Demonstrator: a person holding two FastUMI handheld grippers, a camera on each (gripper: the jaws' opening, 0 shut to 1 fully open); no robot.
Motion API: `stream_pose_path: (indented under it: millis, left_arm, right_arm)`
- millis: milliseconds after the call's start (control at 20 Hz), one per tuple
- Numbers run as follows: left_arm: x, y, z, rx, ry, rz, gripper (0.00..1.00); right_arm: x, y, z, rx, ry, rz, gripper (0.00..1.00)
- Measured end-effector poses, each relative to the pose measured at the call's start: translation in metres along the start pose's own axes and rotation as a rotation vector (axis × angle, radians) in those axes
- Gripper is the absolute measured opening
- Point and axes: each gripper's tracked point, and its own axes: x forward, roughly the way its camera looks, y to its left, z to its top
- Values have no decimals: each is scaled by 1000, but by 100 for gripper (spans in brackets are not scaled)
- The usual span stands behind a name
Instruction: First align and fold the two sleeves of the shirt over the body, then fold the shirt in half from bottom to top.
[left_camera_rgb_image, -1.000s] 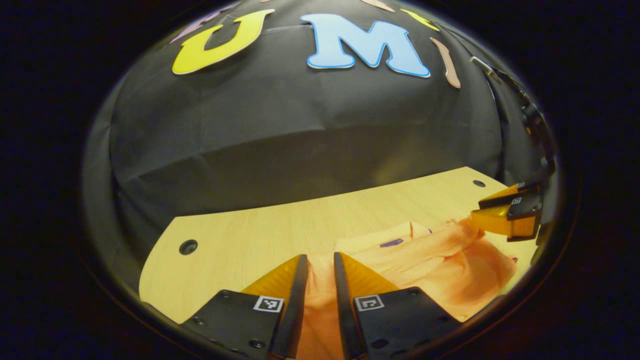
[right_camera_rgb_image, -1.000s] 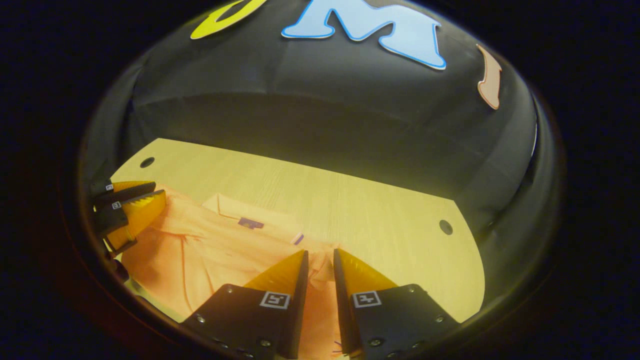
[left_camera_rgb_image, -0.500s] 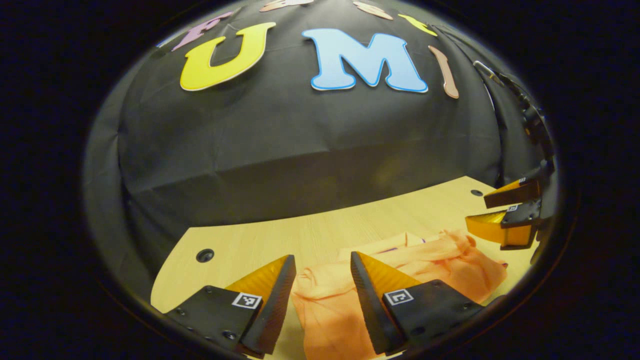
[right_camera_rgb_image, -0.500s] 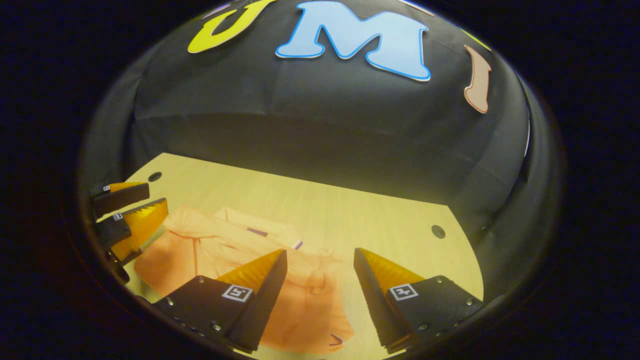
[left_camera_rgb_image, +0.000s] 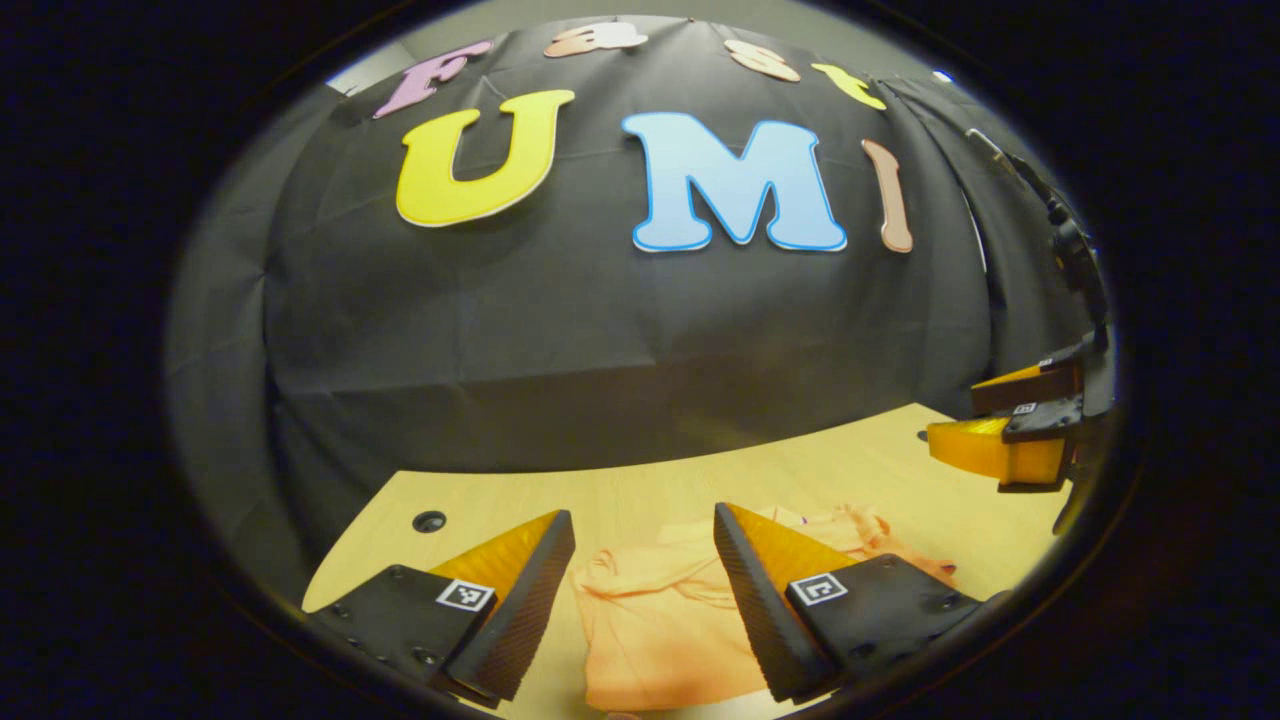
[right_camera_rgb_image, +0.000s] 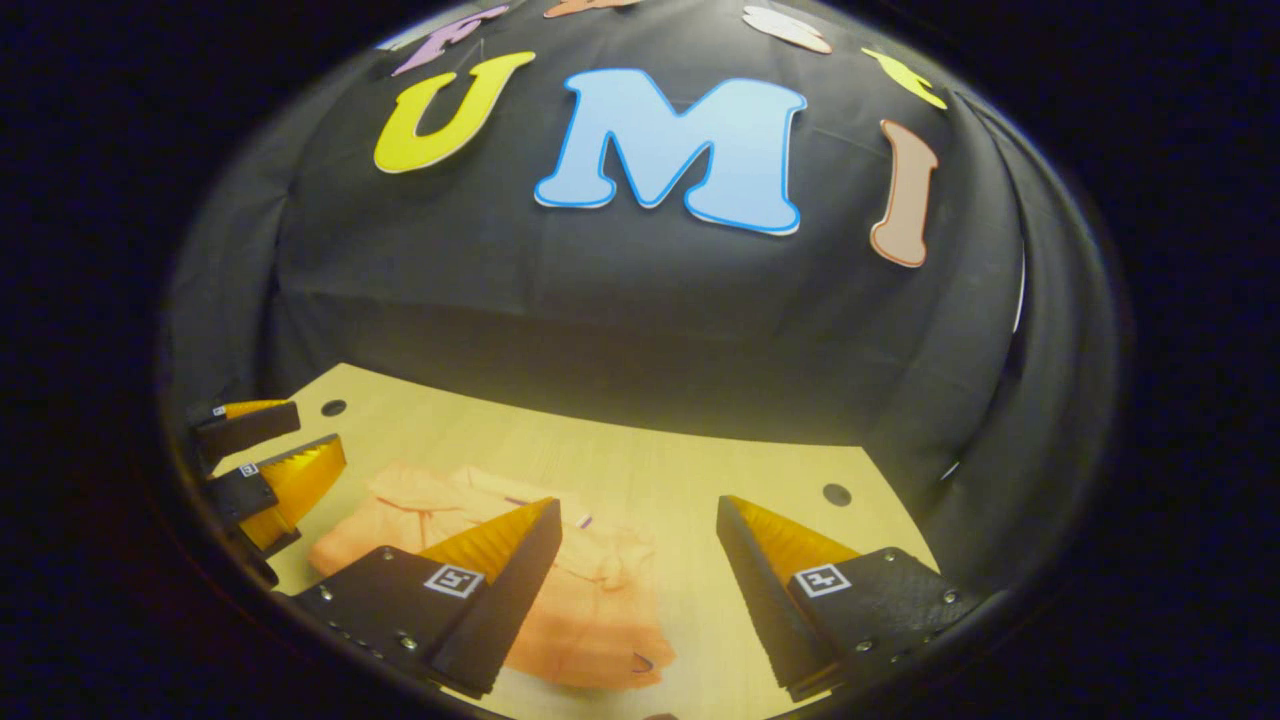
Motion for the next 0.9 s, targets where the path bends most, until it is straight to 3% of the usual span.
stream_pose_path:
  millis: [600,900]
  left_arm:
    - [-77,-23,73,-9,-194,2,93]
    - [-111,-23,83,-10,-208,34,94]
  right_arm:
    - [-80,-18,37,18,-194,-11,96]
    - [-114,-19,45,50,-251,13,96]
